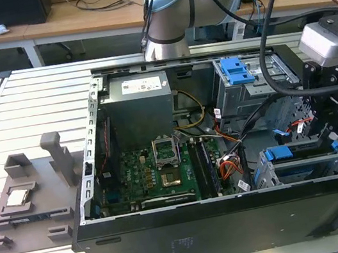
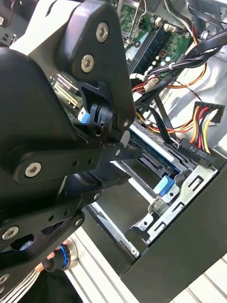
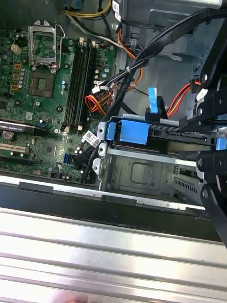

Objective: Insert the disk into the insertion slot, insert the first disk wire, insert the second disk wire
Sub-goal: 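Insert the first disk wire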

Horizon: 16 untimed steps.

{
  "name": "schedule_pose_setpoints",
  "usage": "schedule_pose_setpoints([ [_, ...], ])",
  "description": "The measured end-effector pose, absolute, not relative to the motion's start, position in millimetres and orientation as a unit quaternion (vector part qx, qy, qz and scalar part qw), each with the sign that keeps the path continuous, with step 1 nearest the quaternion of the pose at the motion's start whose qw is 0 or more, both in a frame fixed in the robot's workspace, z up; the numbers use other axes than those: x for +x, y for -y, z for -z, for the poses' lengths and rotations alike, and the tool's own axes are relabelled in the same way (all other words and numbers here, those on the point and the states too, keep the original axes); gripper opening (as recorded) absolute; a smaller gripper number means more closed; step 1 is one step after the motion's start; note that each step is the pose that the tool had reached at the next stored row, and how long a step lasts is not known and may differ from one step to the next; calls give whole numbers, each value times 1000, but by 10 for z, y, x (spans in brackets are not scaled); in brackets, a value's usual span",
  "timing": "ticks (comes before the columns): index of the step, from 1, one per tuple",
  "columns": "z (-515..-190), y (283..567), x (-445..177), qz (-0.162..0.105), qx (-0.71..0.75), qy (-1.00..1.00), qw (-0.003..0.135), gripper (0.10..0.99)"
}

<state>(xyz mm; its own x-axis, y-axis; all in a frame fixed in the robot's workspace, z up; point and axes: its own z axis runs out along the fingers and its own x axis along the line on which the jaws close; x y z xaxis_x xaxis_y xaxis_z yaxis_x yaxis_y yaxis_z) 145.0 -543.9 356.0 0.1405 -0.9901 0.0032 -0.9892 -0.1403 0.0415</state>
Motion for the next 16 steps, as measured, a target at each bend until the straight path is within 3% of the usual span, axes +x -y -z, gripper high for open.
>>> schedule_pose_setpoints([
  [16,-3560,5189,1558,12,762,647,17,302],
])
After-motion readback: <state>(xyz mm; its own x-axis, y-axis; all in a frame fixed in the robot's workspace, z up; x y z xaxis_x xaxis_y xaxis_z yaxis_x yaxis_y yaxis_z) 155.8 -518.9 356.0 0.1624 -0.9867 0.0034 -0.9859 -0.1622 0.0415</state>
